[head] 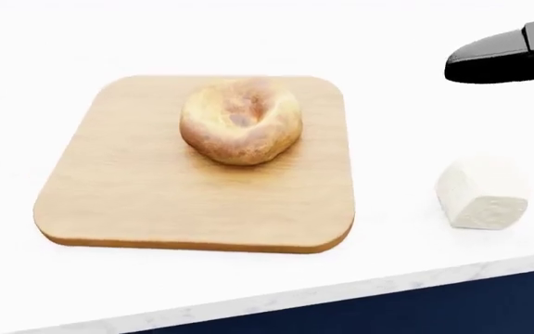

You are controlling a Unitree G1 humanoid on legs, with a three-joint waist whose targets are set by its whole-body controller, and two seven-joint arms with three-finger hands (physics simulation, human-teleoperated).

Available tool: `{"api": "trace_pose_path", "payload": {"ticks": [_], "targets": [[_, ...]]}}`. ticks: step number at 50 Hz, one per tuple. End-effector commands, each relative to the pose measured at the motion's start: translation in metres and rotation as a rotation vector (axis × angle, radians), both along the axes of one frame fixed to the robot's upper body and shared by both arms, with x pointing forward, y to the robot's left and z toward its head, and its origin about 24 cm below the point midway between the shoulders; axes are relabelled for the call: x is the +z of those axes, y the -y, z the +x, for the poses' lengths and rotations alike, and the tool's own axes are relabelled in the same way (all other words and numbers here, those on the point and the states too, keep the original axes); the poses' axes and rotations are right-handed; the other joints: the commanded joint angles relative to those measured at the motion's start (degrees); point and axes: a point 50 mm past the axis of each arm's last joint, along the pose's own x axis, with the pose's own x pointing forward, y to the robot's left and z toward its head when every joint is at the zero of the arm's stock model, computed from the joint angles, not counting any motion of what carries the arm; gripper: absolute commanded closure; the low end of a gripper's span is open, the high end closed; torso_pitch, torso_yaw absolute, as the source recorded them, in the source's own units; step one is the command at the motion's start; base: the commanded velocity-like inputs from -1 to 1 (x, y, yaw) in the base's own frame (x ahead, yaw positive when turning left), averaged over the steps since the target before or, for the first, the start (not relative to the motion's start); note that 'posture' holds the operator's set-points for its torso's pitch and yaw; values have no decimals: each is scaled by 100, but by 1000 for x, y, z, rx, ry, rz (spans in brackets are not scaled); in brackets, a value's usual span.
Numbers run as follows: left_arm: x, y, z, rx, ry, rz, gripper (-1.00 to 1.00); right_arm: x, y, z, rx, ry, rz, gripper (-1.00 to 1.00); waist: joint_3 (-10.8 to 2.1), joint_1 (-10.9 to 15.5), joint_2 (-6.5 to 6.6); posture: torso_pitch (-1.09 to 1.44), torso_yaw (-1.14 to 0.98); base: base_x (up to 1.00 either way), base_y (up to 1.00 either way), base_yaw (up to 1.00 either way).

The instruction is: Pick up the wedge of cheese and place it on the slice of bread to prepare a simple cheese on bread dish.

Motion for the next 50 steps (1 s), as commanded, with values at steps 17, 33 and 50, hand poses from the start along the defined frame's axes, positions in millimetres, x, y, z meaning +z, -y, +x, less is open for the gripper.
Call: {"api": "trace_pose_path", "payload": {"ticks": [17, 33, 50], "targets": [[8, -6, -6, 20, 61, -15, -100, -21, 38, -5, -62, 45, 94, -100, -144, 88, -63, 0, 0, 0, 0, 0], [8, -4, -7, 17, 64, -7, -100, -60, 50, -5, 73, -22, 180, -100, -180, 80, -106, 0, 0, 0, 0, 0], [8, -4, -6, 15, 67, -11, -100, -89, 46, 10, 103, -124, 144, -100, -223, 68, -109, 0, 0, 0, 0, 0]]}}
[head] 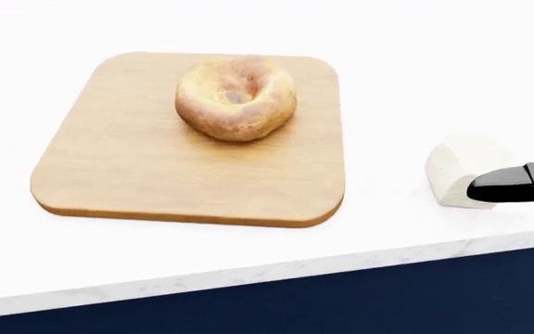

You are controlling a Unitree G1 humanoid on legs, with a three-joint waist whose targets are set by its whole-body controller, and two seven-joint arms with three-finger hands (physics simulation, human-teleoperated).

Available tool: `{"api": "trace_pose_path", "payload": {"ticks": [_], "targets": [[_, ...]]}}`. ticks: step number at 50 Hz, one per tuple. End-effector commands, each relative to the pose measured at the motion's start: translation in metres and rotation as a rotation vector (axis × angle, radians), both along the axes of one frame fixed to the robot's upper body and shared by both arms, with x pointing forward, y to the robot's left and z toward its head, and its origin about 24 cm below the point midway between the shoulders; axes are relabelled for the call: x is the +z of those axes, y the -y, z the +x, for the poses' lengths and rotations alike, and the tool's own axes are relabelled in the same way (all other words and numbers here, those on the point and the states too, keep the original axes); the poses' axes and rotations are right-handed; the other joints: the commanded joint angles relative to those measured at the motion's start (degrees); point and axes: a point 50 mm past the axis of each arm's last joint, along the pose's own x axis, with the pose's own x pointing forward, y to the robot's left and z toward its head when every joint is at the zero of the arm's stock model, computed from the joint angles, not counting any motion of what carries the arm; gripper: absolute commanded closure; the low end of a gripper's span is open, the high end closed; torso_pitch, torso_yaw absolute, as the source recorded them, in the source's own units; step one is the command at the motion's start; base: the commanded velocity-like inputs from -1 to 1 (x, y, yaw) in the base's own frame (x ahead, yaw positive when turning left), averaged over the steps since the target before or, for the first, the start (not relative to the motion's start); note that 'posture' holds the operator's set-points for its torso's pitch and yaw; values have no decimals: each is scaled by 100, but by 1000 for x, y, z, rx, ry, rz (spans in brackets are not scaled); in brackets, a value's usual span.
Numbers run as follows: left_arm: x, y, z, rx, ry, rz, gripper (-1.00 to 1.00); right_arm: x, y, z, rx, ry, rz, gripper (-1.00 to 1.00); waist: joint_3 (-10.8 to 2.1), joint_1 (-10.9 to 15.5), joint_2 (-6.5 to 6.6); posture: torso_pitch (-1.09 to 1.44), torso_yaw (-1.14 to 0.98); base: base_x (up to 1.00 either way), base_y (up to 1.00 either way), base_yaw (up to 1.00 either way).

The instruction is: Pick up the wedge of cheese and place it on the slice of bread to prepare a simple cheese on bread dish.

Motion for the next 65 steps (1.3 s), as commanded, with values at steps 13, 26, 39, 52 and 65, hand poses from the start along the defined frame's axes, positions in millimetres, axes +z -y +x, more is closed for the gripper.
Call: {"api": "trace_pose_path", "payload": {"ticks": [13, 26, 39, 52, 65], "targets": [[9, -3, -7, 16, 66, -7, -100, 0, -3, 0, 27, 48, -64, -100, -139, -5, 14, 0, 0, 0, 0, 0], [10, -3, -8, 21, 67, -3, -100, -12, 1, 2, -2, -10, -105, -100, -129, -7, 28, 0, 0, 0, 0, 0], [12, -3, -10, 20, 74, -10, -100, -22, 3, 6, -14, -56, -144, -97, -122, -14, 43, 0, 0, 0, 0, 0], [11, -2, -9, 14, 72, -4, -100, -32, 6, 7, -34, -87, -156, -68, -132, -12, 50, 0, 0, 0, 0, 0], [12, -2, -10, 15, 76, -3, -100, -34, 9, 8, -60, -98, -166, -63, -138, -12, 58, 0, 0, 0, 0, 0]]}}
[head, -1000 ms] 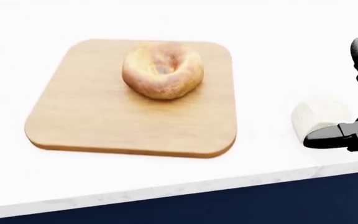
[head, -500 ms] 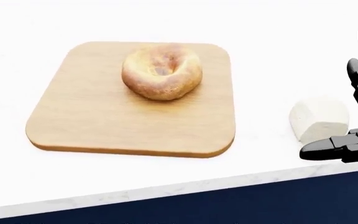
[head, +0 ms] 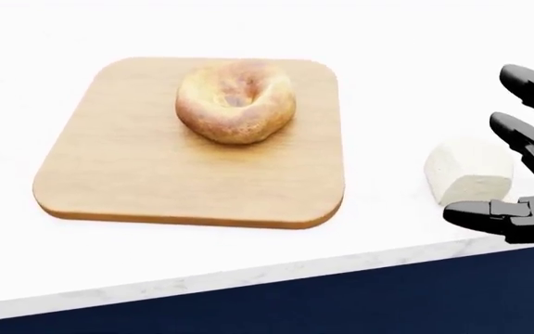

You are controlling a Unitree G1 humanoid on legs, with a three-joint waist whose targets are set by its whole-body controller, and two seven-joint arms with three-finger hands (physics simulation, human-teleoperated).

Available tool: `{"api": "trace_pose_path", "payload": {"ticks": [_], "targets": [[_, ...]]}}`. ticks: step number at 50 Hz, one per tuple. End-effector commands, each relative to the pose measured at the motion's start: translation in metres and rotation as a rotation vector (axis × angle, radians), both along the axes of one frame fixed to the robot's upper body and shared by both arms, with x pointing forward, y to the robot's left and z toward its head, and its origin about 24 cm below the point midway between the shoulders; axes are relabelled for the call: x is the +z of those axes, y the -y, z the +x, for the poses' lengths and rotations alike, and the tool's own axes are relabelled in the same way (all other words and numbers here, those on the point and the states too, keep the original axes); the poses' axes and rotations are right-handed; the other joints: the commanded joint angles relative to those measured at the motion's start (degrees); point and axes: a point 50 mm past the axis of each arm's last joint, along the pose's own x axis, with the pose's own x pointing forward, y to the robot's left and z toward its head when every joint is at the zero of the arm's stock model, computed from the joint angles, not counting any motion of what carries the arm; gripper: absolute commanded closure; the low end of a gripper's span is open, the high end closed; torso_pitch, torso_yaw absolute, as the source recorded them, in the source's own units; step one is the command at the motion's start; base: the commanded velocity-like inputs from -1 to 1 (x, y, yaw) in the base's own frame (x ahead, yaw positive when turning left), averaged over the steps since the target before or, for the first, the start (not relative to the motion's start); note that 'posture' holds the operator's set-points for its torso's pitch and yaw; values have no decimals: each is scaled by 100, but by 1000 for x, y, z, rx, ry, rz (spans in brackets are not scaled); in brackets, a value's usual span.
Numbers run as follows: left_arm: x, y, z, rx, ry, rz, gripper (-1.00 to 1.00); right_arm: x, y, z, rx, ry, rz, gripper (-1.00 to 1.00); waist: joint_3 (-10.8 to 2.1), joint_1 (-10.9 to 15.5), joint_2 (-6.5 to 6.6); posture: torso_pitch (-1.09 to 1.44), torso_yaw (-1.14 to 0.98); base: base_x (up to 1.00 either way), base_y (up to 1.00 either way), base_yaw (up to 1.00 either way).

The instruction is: Pick up the wedge of cheese and place it on the slice of bread to prepare a simple cheese on bread dish.

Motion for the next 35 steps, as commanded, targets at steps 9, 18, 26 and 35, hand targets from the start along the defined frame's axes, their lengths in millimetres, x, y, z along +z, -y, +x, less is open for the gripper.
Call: {"api": "trace_pose_path", "payload": {"ticks": [9, 18, 26, 35], "targets": [[10, -2, -7, 14, 65, -6, -100, 16, 3, -1, -34, 82, -44, -63, -114, 3, 0, 0, 0, 0, 0, 0], [10, -2, -8, 9, 66, -9, -100, 14, 2, 1, -55, 65, -55, -62, -118, -1, 0, 0, 0, 0, 0, 0], [10, -2, -8, 10, 66, -9, -100, 12, 2, 3, -64, 46, -73, -51, -123, 0, 1, 0, 0, 0, 0, 0], [10, -2, -8, 11, 66, -8, -100, 12, 2, 3, -67, 42, -100, -38, -118, -3, 3, 0, 0, 0, 0, 0]]}}
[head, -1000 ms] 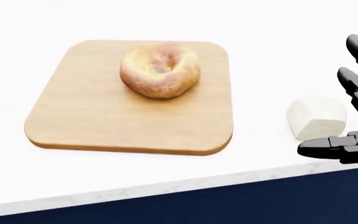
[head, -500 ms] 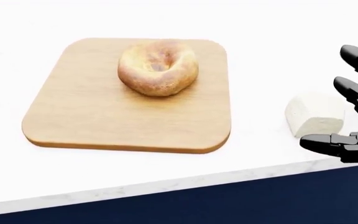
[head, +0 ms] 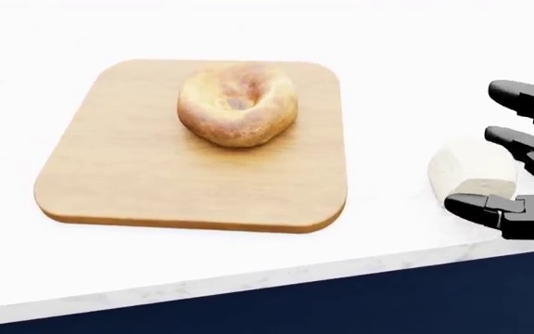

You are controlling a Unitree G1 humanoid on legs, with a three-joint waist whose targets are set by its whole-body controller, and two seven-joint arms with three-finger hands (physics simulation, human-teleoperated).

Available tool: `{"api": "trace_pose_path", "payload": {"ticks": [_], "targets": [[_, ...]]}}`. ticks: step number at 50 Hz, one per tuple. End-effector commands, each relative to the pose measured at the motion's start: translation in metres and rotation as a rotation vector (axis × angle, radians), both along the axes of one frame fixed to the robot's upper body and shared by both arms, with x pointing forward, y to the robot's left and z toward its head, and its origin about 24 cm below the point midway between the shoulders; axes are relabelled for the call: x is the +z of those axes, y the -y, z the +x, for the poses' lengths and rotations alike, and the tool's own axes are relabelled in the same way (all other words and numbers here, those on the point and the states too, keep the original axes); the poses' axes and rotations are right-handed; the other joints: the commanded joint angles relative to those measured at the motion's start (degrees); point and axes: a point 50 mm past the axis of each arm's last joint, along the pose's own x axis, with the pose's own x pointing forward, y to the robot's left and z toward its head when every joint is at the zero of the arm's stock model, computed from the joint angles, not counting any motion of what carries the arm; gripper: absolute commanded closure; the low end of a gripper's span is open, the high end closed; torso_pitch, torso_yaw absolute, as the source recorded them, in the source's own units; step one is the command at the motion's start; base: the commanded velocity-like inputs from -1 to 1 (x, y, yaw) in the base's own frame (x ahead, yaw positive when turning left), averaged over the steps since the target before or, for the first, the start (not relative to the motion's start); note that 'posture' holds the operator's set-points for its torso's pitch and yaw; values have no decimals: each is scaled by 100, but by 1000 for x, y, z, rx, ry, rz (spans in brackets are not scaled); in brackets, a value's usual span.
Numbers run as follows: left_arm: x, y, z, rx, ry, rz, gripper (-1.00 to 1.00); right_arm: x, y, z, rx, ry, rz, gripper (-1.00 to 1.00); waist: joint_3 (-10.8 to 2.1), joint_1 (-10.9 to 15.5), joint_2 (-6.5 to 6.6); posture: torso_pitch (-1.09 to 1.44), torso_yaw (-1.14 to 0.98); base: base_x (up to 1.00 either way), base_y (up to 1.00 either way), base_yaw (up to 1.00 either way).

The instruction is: Pick up the wedge of cheese and place it on the slice of bread to prepare a simple cheese on bread dish.

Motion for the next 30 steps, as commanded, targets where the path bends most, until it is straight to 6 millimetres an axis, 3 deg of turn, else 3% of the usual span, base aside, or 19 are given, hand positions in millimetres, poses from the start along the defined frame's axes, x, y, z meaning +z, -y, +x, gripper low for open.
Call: {"api": "trace_pose_path", "payload": {"ticks": [1, 9, 15, 17, 21, 24, 27, 30], "targets": [[9, -2, -7, 16, 64, -5, -100, 17, -1, -2, 3, 80, -37, -36, -111, -3, 1, 0, 0, 0, 0, 0], [10, -3, -7, 16, 65, -7, -100, 17, 0, -2, -1, 89, -43, -15, -113, -1, 1, 0, 0, 0, 0, 0], [10, -3, -7, 15, 65, -8, -100, 19, 0, -4, -3, 93, -48, -12, -110, -1, -1, 0, 0, 0, 0, 0], [9, -4, -7, 16, 65, -9, -100, 20, 0, -4, -2, 95, -49, 3, -108, -1, -1, 0, 0, 0, 0, 0], [9, -3, -6, 16, 64, -8, -100, 23, -1, -4, -1, 104, -54, 13, -107, -1, 1, 0, 0, 0, 0, 0], [8, -3, -6, 15, 63, -7, -100, 27, -1, -6, -6, 115, -59, 36, -108, 3, 1, 0, 0, 0, 0, 0], [8, -2, -6, 15, 62, -6, -100, 35, -2, -8, -9, 129, -68, 100, -108, 8, 2, 0, 0, 0, 0, 0], [9, -3, -7, 15, 63, -9, -100, 42, -3, -11, -12, 144, -67, 100, -104, 10, 4, 0, 0, 0, 0, 0]]}}
